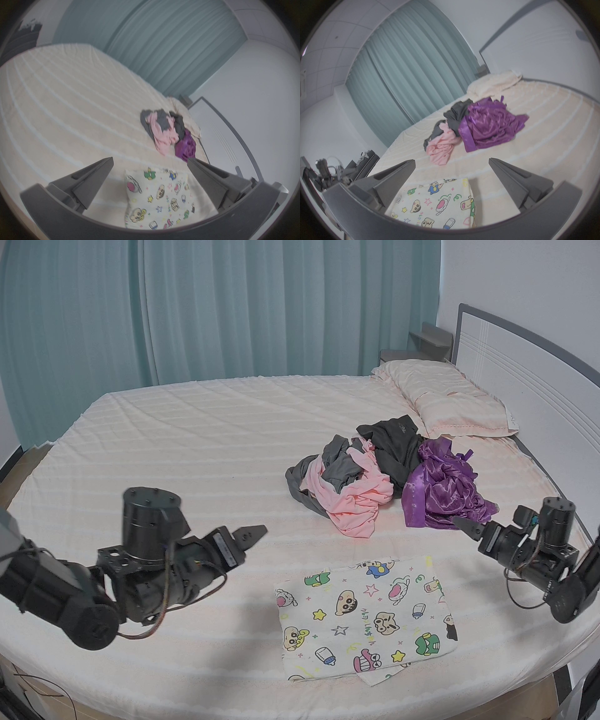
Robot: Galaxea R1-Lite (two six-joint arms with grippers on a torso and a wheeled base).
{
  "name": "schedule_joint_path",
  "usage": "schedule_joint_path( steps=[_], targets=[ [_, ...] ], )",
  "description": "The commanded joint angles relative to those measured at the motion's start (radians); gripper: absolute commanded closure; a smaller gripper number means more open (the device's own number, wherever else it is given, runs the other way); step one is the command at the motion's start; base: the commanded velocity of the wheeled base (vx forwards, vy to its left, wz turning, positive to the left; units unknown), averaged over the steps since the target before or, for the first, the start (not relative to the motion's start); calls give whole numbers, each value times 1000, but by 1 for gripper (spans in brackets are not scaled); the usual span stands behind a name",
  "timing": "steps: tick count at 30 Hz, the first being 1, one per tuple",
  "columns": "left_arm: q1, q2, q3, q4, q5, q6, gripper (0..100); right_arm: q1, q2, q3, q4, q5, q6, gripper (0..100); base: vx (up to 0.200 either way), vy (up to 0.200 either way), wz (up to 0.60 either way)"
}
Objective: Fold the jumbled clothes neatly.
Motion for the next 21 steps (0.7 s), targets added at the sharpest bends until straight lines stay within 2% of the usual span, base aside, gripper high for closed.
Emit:
schedule_joint_path(
  steps=[1,4,5,6,8,9,12,14,16,17,19,21],
  targets=[
    [66,-421,190,0,186,162,0,3,-468,267,9,-21,-132,0,0,0,0],
    [66,-536,273,-2,266,222,0,0,-591,338,9,-30,-143,0,0,0,0],
    [66,-536,273,-2,266,222,0,0,-591,338,9,-30,-143,0,0,0,0],
    [66,-620,336,-2,336,271,0,-2,-673,384,12,-35,-144,0,0,0,0],
    [65,-655,365,-2,358,286,0,-2,-707,398,22,-38,-146,0,0,0,0],
    [66,-724,429,-5,391,317,0,-9,-788,398,99,-45,-144,0,0,0,0],
    [66,-835,474,4,448,357,0,-16,-916,398,229,-62,-146,0,0,0,0],
    [66,-914,515,9,505,421,0,-14,-1037,398,360,-64,-153,0,0,0,0],
    [66,-928,524,9,516,438,0,-14,-1061,398,387,-64,-156,0,0,0,0],
    [66,-1005,564,9,565,519,0,-16,-1195,398,542,-64,-186,0,0,0,0],
    [83,-1053,593,10,575,565,0,-17,-1289,398,659,-64,-205,0,0,0,0],
    [138,-1091,621,10,574,602,0,-17,-1388,398,769,-64,-219,0,0,0,0]
  ],
)
